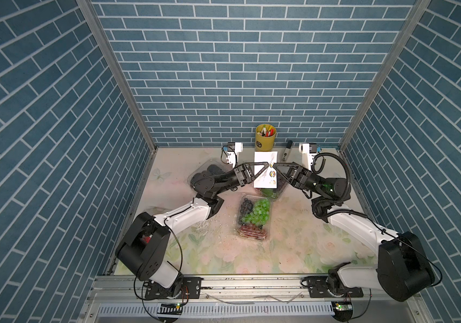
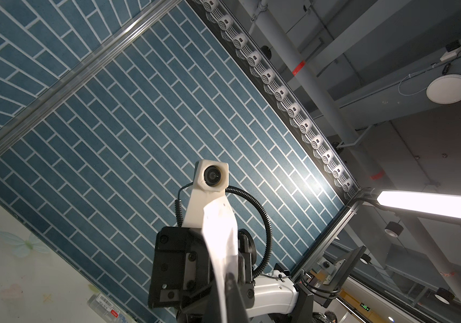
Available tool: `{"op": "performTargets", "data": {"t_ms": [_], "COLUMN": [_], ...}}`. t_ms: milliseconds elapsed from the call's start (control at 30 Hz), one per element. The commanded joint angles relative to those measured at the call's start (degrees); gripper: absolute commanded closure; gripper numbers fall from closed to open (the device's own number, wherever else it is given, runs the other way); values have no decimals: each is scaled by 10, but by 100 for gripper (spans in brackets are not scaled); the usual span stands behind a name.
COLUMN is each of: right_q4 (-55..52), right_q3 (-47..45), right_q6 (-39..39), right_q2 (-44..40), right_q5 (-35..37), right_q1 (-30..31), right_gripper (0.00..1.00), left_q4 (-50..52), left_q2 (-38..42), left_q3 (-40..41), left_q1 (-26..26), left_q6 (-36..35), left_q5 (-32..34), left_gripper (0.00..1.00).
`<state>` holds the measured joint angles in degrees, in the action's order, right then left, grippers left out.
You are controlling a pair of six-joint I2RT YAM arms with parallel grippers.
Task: Label fruit boxes
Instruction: Adjust the label sticker.
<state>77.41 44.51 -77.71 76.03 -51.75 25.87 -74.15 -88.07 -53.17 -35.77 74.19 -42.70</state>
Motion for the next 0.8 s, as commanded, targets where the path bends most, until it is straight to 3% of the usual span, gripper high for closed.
{"op": "performTargets", "data": {"t_ms": [0,100,300,533,667,767], "right_q4": [23,23,23,23,23,6], "right_q3": [6,4,8,8,10,9], "right_q6": [3,4,2,3,2,9], "right_q2": [-4,-4,2,7,9,8], "right_q5": [-13,-13,-13,-13,-12,-12], "right_q1": [4,3,3,3,3,2], "right_gripper": [100,100,100,100,100,85], "left_q4": [0,1,4,6,5,19], "left_q2": [15,28,40,38,38,48], "left_q3": [-1,10,18,10,8,12], "left_q1": [9,24,34,33,31,33], "left_q6": [-8,-8,-8,-6,-6,-17], "left_q5": [-15,-11,-11,-15,-19,-18], "left_gripper": [91,83,82,98,100,100]}}
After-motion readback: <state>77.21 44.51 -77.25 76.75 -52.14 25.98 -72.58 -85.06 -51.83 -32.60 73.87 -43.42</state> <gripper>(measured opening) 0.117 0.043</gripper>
